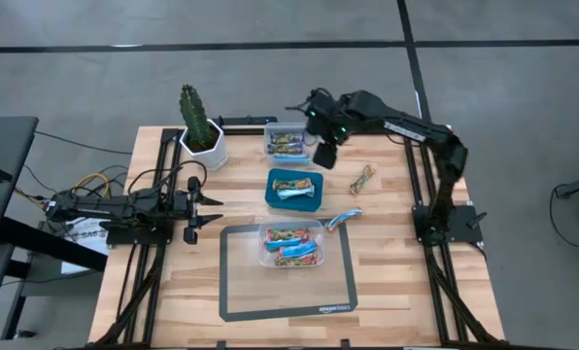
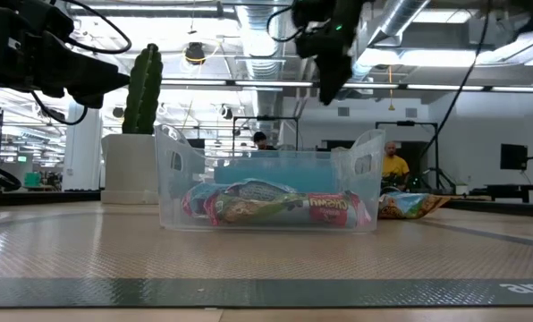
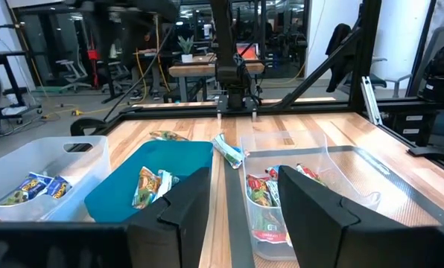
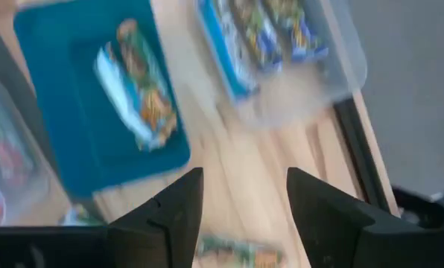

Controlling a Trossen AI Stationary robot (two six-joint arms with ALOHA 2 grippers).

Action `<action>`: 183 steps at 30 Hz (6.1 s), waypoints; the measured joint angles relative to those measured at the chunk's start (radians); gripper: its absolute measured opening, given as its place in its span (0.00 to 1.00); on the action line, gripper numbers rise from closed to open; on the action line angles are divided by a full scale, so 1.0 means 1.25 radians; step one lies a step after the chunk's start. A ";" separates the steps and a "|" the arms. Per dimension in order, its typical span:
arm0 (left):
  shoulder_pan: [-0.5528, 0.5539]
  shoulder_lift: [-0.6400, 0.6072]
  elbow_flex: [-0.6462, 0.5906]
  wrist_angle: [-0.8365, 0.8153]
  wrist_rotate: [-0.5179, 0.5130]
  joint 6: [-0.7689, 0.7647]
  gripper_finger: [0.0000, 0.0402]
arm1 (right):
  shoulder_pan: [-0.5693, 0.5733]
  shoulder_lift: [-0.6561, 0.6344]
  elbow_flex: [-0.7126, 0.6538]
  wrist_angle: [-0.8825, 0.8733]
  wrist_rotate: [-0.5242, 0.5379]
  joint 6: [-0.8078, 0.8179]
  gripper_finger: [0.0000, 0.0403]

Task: Pick and place Granola Bars by type
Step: Put the yellow granola bar into the blue bin

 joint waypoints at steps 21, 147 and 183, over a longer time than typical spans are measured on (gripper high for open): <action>0.000 0.000 0.000 0.000 0.000 0.000 0.38 | 0.322 -0.392 -0.715 0.211 0.024 0.151 0.47; 0.000 0.000 0.000 0.000 0.000 0.000 0.38 | 0.316 -0.035 -0.487 0.652 0.215 -0.027 0.12; 0.000 0.000 0.000 0.000 0.000 0.000 0.38 | 0.317 -0.281 -0.685 0.257 0.327 0.013 0.40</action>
